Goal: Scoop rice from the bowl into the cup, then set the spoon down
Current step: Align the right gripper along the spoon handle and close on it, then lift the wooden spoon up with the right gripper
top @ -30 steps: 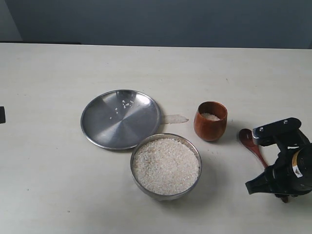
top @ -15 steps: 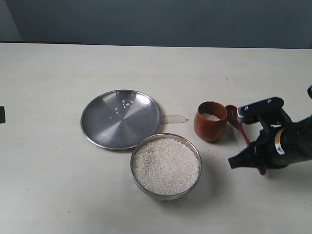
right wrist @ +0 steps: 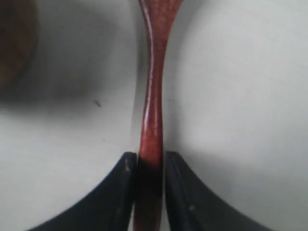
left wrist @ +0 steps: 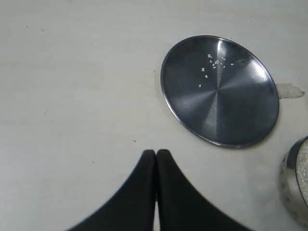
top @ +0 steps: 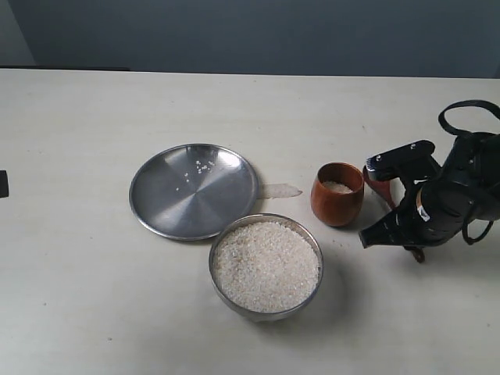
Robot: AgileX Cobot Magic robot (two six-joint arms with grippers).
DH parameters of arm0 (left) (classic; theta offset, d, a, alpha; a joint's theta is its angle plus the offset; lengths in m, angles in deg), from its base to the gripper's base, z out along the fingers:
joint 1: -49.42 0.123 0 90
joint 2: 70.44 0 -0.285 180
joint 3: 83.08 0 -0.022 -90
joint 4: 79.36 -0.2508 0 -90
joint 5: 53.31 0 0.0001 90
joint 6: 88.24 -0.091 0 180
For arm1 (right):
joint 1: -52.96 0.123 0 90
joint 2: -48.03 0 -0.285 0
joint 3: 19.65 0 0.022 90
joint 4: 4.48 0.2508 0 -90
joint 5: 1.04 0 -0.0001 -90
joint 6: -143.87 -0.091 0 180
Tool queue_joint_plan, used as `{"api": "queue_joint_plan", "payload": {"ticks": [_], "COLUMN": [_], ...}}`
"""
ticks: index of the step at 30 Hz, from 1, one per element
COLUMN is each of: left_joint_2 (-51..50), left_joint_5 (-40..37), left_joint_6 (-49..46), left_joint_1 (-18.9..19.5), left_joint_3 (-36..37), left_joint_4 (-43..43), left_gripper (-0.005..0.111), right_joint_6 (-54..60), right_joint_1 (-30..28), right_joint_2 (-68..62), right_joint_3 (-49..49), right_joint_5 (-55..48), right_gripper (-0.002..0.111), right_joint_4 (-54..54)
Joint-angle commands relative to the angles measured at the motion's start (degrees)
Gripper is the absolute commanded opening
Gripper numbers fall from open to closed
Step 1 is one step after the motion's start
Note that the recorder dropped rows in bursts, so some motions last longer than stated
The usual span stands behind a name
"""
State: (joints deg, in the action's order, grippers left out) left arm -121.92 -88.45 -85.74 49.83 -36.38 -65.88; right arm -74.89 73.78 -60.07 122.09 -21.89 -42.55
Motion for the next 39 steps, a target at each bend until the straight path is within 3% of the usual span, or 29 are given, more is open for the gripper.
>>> {"api": "queue_joint_plan", "payload": {"ticks": [1, 3, 7, 13, 18, 30, 39], "left_joint_2": [-0.1, -0.1, -0.1, -0.1, -0.1, -0.1, -0.1], "left_joint_5": [0.5, 0.5, 0.5, 0.5, 0.5, 0.5, 0.7], "left_joint_6": [-0.1, -0.1, -0.1, -0.1, -0.1, -0.1, -0.1], "left_joint_1": [0.1, 0.1, 0.1, 0.1, 0.1, 0.1, 0.1], "left_joint_3": [-0.3, -0.3, -0.3, -0.3, -0.3, -0.3, -0.3], "left_joint_4": [-0.3, -0.3, -0.3, -0.3, -0.3, -0.3, -0.3], "left_gripper": [0.000, 0.000, 0.000, 0.000, 0.000, 0.000, 0.000], "right_joint_6": [-2.3, -2.3, -2.3, -8.5, -10.4, -15.8, -10.8], "right_joint_1": [-0.3, -0.3, -0.3, -0.3, -0.5, -10.0, -10.5], "right_joint_2": [0.0, 0.0, 0.9, 7.6, 10.8, 14.8, 14.7], "right_joint_3": [0.3, 0.2, -0.1, -7.1, -10.2, -15.4, -15.4], "right_joint_5": [0.5, 0.5, 0.6, 13.7, 14.8, 24.2, 26.1], "right_gripper": [0.048, 0.051, 0.041, 0.038, 0.038, 0.033, 0.033], "right_joint_4": [-3.0, -3.6, -3.8, -9.8, -12.0, -12.8, -12.8]}}
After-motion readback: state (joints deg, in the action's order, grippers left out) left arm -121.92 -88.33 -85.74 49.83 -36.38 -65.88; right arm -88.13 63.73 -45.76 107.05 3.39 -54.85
